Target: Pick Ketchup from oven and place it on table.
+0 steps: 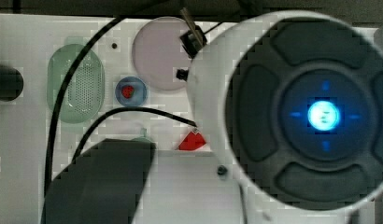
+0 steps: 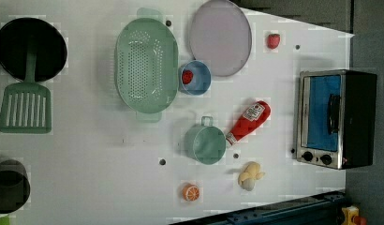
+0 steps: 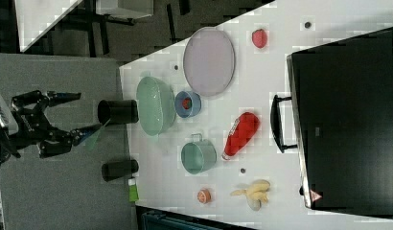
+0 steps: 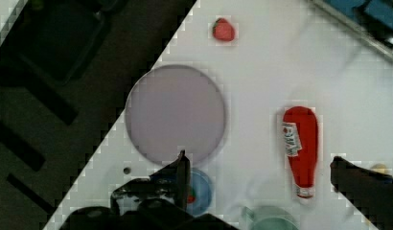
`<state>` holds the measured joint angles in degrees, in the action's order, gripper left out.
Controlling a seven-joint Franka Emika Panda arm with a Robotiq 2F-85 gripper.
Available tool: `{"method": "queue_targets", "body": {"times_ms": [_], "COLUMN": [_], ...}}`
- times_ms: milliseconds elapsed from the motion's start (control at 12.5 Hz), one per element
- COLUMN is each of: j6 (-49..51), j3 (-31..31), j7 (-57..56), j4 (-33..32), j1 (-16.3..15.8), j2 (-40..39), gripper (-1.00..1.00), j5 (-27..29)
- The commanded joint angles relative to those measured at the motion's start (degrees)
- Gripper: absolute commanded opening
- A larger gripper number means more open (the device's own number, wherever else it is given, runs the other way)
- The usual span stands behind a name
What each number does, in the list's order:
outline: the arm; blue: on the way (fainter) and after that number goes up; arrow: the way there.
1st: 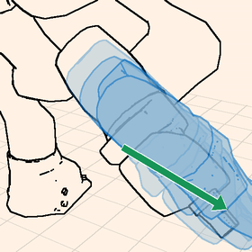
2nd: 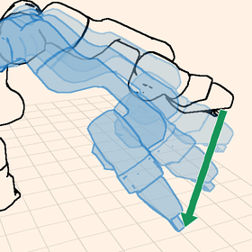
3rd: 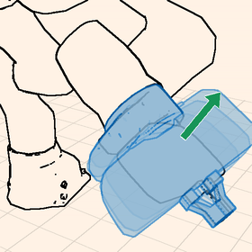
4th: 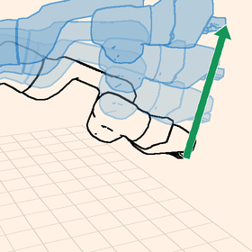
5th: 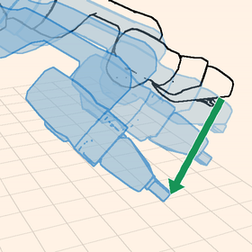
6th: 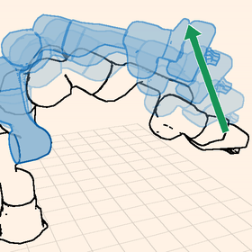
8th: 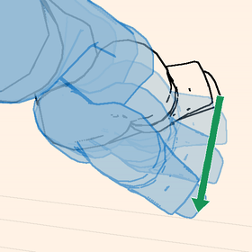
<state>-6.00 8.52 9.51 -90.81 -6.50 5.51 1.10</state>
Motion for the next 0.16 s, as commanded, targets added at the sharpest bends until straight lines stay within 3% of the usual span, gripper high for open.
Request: {"method": "queue_targets", "body": {"times_ms": [80, 160], "j6": [6.74, 7.75], "j3": [-0.50, -0.47], "j7": [1.26, 1.26], "j4": [0.52, 0.60], "j1": [0.21, 0.26], "j2": [-5.58, -5.58], "gripper": [1.00, 1.00], "j5": [0.39, 0.39]}}
